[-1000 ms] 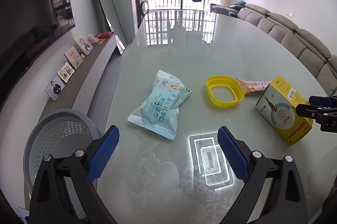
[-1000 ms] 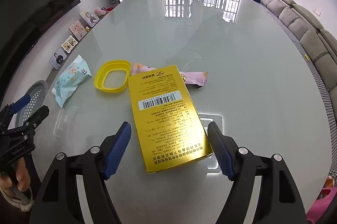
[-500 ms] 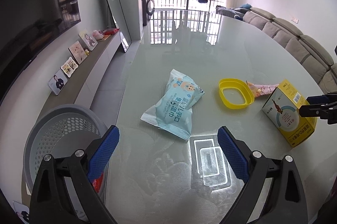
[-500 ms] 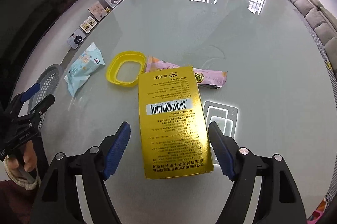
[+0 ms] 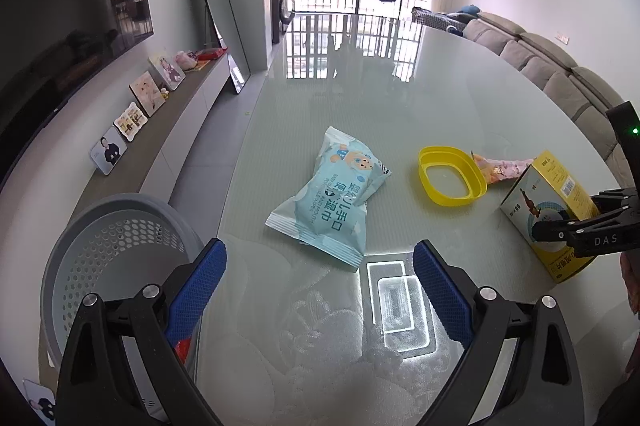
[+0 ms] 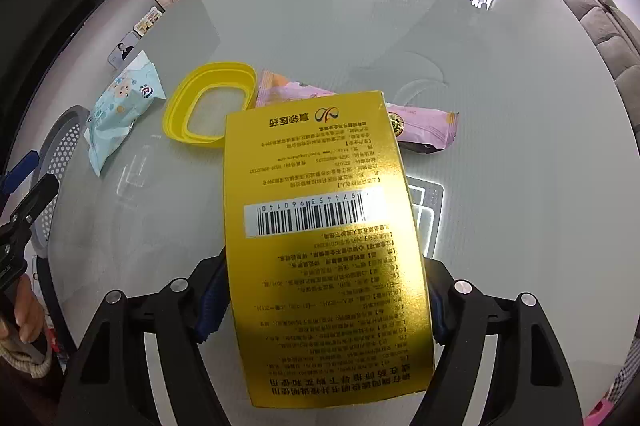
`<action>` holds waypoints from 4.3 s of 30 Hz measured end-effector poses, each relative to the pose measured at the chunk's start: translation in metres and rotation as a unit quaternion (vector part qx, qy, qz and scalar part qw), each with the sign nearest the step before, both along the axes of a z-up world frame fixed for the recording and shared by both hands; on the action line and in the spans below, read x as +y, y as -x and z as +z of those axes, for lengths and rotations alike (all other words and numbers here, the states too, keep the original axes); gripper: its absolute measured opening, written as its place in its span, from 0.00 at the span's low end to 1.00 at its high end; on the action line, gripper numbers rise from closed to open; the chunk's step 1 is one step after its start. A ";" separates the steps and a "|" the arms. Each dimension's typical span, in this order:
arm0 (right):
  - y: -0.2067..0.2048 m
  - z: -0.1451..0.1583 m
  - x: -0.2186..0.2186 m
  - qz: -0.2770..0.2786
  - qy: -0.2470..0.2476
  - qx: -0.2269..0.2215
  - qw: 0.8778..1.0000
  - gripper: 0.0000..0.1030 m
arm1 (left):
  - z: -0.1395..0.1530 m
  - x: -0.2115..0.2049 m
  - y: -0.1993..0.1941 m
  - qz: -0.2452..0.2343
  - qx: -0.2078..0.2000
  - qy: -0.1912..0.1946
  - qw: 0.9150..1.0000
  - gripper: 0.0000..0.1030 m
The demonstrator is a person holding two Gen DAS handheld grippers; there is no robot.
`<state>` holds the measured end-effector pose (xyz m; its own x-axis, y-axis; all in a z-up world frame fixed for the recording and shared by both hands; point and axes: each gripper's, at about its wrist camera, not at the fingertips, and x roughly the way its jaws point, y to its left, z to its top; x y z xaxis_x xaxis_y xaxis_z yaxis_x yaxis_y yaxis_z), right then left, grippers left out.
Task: Collect trash
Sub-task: 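Grasp the blue wipes packet with the left tool while the right tool holds the box, then carry the wipes packet with the left tool toward the basket while the right tool holds the box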
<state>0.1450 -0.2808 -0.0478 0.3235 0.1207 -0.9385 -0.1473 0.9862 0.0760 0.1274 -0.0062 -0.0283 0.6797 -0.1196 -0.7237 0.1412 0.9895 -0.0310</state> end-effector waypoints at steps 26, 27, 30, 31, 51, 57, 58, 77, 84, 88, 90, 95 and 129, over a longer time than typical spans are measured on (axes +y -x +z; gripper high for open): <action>0.112 0.035 -0.021 -0.093 -0.079 -0.138 0.983 0.61 | -0.022 -0.020 -0.050 0.010 0.029 -0.024 0.999 0.90; 0.114 0.034 -0.020 -0.094 -0.081 -0.137 0.983 0.61 | -0.024 -0.020 -0.052 0.010 0.030 -0.026 0.999 0.90; 0.117 0.032 -0.019 -0.097 -0.087 -0.136 0.982 0.61 | -0.027 -0.024 -0.058 0.009 0.032 -0.033 0.999 0.90; 0.119 0.032 -0.019 -0.098 -0.089 -0.136 0.982 0.61 | -0.029 -0.025 -0.060 0.009 0.034 -0.033 0.999 0.90; 0.126 0.020 -0.022 -0.103 -0.134 -0.116 0.979 0.61 | -0.043 -0.037 -0.086 -0.011 0.057 -0.038 0.998 0.73; 0.126 0.020 -0.016 -0.106 -0.134 -0.115 0.979 0.61 | -0.043 -0.035 -0.086 -0.018 0.049 -0.035 0.998 0.59; 0.127 0.019 -0.016 -0.106 -0.137 -0.114 0.978 0.61 | -0.044 -0.035 -0.086 -0.020 0.049 -0.035 0.998 0.58; 0.141 0.020 -0.019 -0.105 -0.159 -0.134 0.972 0.61 | -0.031 -0.026 -0.062 -0.011 0.015 -0.044 0.999 0.54; 0.147 0.024 -0.011 -0.090 -0.159 -0.141 0.973 0.61 | -0.015 -0.011 -0.026 -0.008 -0.005 -0.042 0.999 0.54; 0.150 0.028 0.001 -0.076 -0.159 -0.147 0.973 0.61 | -0.005 0.003 -0.005 -0.004 -0.017 -0.039 0.999 0.54; 0.151 0.030 0.008 -0.067 -0.159 -0.151 0.973 0.61 | -0.002 0.011 0.006 -0.001 -0.022 -0.040 0.999 0.54; 0.150 0.037 0.034 -0.042 -0.159 -0.162 0.973 0.61 | 0.003 0.037 0.029 0.011 -0.031 -0.040 0.999 0.55; 0.063 0.023 0.291 0.174 -0.192 -0.131 0.957 0.61 | -0.034 0.241 0.076 0.179 0.004 -0.028 0.983 0.55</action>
